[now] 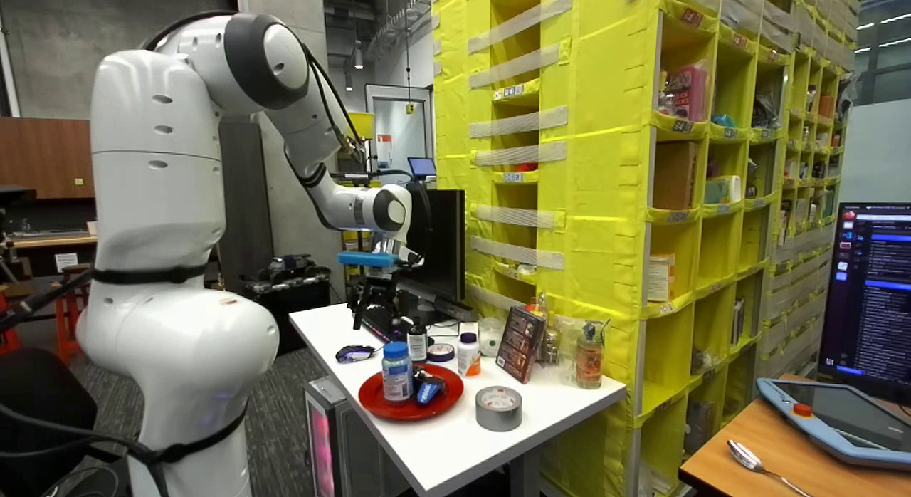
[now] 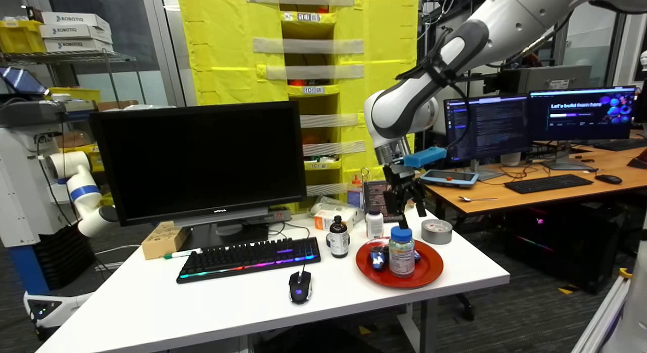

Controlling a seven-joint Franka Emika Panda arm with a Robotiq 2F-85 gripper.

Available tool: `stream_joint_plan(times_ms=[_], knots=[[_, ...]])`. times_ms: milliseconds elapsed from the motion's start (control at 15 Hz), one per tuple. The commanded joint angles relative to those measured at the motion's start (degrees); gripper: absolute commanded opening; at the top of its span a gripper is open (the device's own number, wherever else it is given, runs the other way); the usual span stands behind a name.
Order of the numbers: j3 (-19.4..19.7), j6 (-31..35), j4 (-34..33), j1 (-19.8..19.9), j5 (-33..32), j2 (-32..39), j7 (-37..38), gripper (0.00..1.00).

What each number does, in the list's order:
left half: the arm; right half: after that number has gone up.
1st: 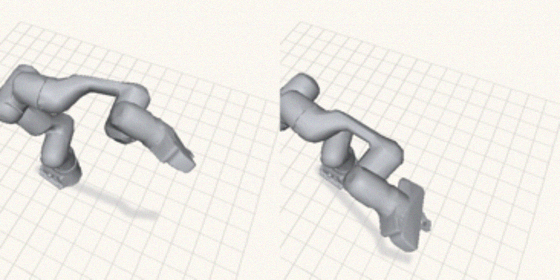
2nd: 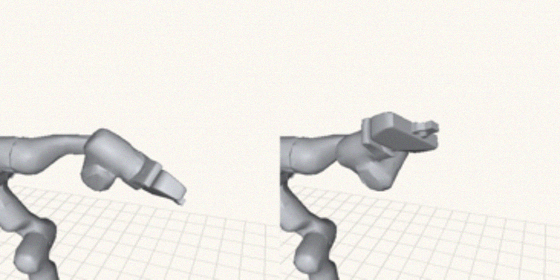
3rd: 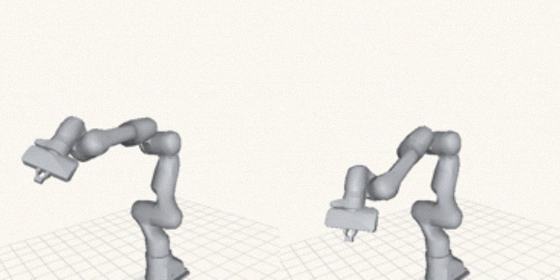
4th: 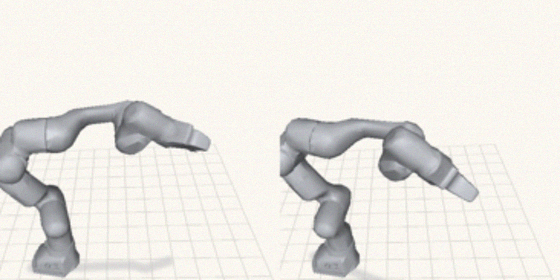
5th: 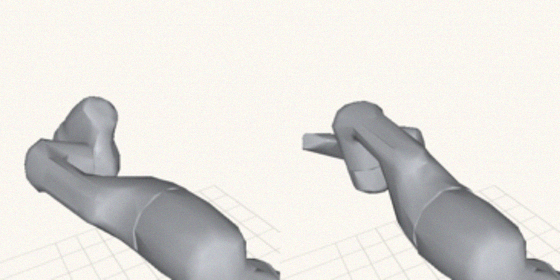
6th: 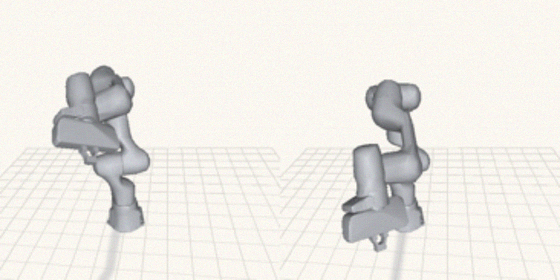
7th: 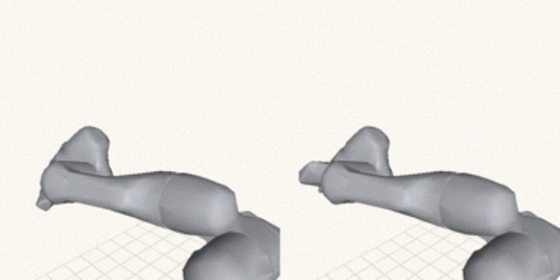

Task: Remove the container from the orange plate and put it on the white table

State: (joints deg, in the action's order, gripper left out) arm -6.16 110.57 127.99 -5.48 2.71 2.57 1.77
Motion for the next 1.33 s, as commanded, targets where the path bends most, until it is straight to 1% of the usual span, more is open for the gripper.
stream_joint_plan(times_ms=[0,267,533,733,1000,1267], knots=[[0.64,-0.17,-0.40,0.22,-1.43,1.11,1.38,1.00],[0.92,0.99,-0.30,0.32,-1.16,1.66,0.96,1.00],[-0.11,9.83,1.96,-0.51,0.66,1.84,-1.08,1.00],[-0.74,13.41,3.30,-1.08,0.75,2.61,-1.50,1.00],[-0.41,15.76,5.89,-0.84,0.15,2.54,-1.55,1.00],[0.67,15.72,7.24,0.25,-0.18,1.03,-1.31,1.00]])
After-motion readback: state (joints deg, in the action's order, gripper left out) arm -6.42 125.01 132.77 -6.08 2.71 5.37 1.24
